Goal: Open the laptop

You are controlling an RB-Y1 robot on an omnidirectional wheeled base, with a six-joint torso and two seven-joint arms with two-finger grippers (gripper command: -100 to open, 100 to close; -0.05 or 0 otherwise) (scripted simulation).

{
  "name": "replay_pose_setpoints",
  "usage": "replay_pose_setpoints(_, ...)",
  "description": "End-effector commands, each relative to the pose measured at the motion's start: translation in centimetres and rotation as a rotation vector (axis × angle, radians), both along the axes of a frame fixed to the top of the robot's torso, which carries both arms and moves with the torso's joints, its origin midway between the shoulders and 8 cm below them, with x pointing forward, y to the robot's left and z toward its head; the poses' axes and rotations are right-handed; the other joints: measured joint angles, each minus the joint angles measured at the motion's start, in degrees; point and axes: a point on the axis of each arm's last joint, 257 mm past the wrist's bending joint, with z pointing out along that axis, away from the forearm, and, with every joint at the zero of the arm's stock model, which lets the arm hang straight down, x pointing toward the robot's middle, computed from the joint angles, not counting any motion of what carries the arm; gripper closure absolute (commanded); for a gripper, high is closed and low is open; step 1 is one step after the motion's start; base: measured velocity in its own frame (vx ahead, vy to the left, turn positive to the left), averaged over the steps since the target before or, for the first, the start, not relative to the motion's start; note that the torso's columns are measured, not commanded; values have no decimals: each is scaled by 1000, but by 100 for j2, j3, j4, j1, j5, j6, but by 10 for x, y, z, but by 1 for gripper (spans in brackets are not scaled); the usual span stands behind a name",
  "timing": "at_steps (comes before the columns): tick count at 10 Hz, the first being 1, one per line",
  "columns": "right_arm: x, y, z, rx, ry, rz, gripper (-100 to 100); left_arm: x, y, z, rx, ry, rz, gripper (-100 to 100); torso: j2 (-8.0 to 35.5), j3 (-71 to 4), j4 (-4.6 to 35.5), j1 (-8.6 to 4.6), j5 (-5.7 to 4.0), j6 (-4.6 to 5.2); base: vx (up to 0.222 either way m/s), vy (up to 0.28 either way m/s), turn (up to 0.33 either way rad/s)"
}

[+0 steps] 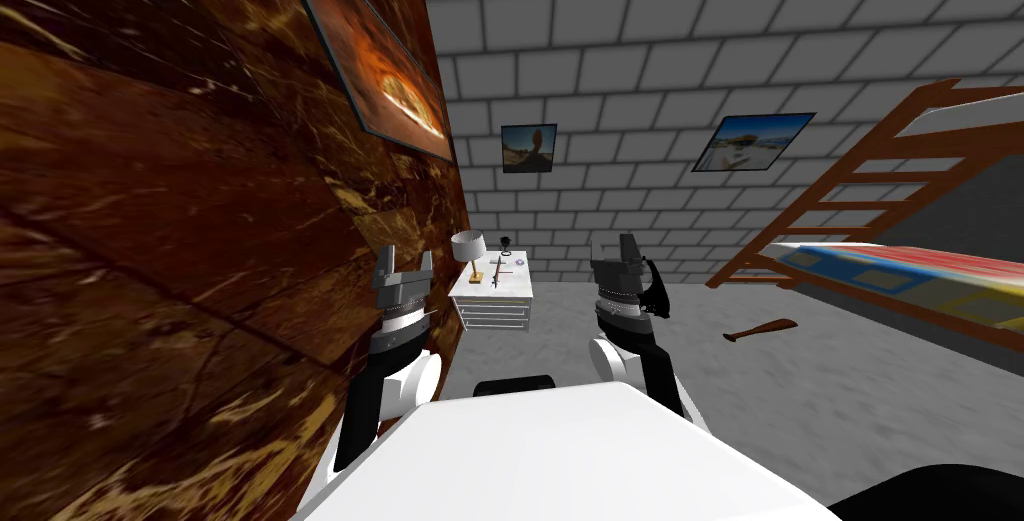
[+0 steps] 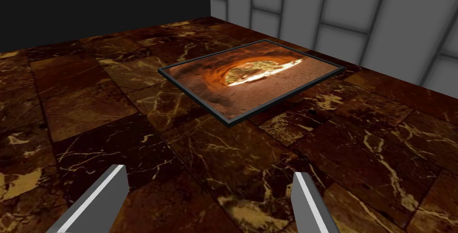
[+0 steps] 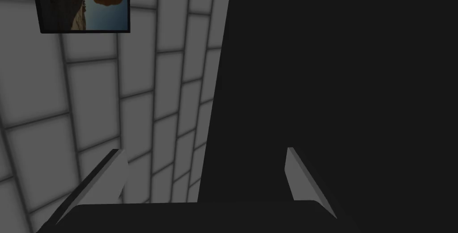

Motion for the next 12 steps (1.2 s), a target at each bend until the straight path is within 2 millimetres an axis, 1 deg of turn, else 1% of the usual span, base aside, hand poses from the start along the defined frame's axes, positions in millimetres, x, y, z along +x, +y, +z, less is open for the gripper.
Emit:
replay_pose_setpoints(1, 0, 0, 0, 0, 0, 0, 0, 0, 0, 0, 0, 0, 0, 0, 232, -467, 235, 0, 0, 0, 0, 0, 0)
replay_pose_setpoints(3, 0, 0, 0, 0, 0, 0, 0, 0, 0, 0, 0, 0, 0, 0, 1003, -2014, 1006, 0, 0, 0, 0, 0, 0)
replay_pose_setpoints(9, 0, 0, 0, 0, 0, 0, 0, 0, 0, 0, 0, 0, 0, 0, 3539, -7073, 3537, 0, 0, 0, 0, 0, 0)
replay_pose_setpoints(10, 0, 0, 0, 0, 0, 0, 0, 5, -7, -6, 46, 19, -17, -100, 3962, -7919, 3960, 0, 0, 0, 16, -5, -7)
replay_pose_setpoints(11, 0, 0, 0, 0, 0, 0, 0, 9, -10, -11, 76, 34, -26, -100, 4151, -8315, 4148, 0, 0, 0, 27, -6, -13)
replay_pose_setpoints(12, 0, 0, 0, 0, 0, 0, 0, 13, -14, -18, 109, 53, -34, -100, 4202, -8429, 4203, 1, 1, 0, 31, -12, -13)
